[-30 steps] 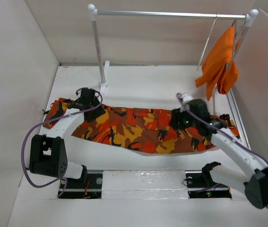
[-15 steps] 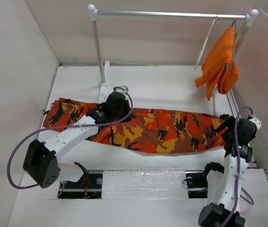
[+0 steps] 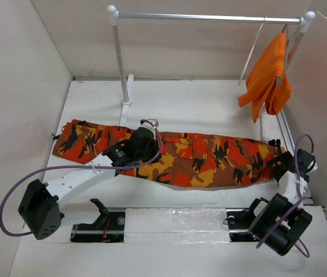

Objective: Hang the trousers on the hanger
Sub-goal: Fold the trousers at the center of the board.

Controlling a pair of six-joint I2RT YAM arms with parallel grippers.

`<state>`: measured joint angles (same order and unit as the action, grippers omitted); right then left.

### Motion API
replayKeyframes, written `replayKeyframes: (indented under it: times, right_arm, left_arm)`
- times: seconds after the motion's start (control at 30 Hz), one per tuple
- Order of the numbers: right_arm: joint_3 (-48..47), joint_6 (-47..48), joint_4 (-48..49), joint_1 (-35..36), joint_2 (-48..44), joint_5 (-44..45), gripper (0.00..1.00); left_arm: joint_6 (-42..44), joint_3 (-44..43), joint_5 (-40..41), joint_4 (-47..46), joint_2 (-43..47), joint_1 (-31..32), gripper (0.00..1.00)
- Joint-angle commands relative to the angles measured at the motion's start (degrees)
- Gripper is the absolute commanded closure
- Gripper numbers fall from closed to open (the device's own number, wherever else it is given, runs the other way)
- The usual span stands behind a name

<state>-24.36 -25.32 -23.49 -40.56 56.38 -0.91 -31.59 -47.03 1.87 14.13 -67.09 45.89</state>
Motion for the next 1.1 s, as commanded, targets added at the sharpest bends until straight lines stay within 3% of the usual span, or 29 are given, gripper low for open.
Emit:
replayKeyframes:
  times: [0.0, 0.03, 0.1, 0.13, 0.23, 0.3, 0.47, 0.53, 0.7, 0.83, 1.07]
  right_arm:
    - [4.31, -4.11, 15.02, -0.92, 1.01, -8.38, 0.05]
    - [5.02, -4.64, 16.96, -1.54, 0.4, -9.37, 0.26]
    - [3.8, -3.43, 18.04, -1.02, -2.31, -10.08, 0.53]
    - [2.31, -2.37, 16.9, -0.41, -6.68, -9.47, 0.72]
    - [-6.11, 2.72, 8.13, 3.27, -15.91, -7.45, 0.9]
    - [-13.82, 5.26, -4.23, 8.7, -23.54, -5.52, 0.99]
    - [-21.4, 5.54, -10.96, 16.2, -30.71, -0.52, 1.0]
    - [-26.15, 7.81, -14.47, 16.83, -31.24, 3.16, 1.0]
    - [-48.44, 15.29, -18.43, 16.83, -22.56, 3.46, 1.0]
    - [-59.54, 20.82, -19.14, 17.35, -16.14, 1.35, 1.0]
    - [-67.32, 27.25, -19.67, 17.35, -8.4, -9.0, 1.0]
  left_arm:
    - [1.8, 1.49, 2.08, 0.2, 1.44, -0.1, 0.97]
    - [1.89, 1.67, 2.26, 0.2, 1.26, -0.1, 0.97]
    - [1.8, 1.67, 2.26, 0.28, 1.08, -0.1, 0.97]
    - [1.63, 1.41, 2.09, 0.37, 0.91, -0.1, 0.97]
    - [1.8, 1.67, -0.37, -0.76, -0.14, -0.1, 0.97]
    - [1.8, 2.81, -4.12, -2.43, -1.37, -0.1, 0.97]
    - [1.36, 3.96, -7.32, -4.72, -3.13, 2.18, 0.97]
    - [0.92, 3.35, -5.92, -5.69, -5.24, 6.04, 0.97]
    - [-1.19, -2.26, -3.89, -7.88, -15.14, 14.22, 0.97]
    - [-2.24, -8.42, -3.63, -8.42, -23.86, 19.14, 0.98]
    - [-5.05, -20.8, -5.64, -10.61, -33.54, 23.02, 0.99]
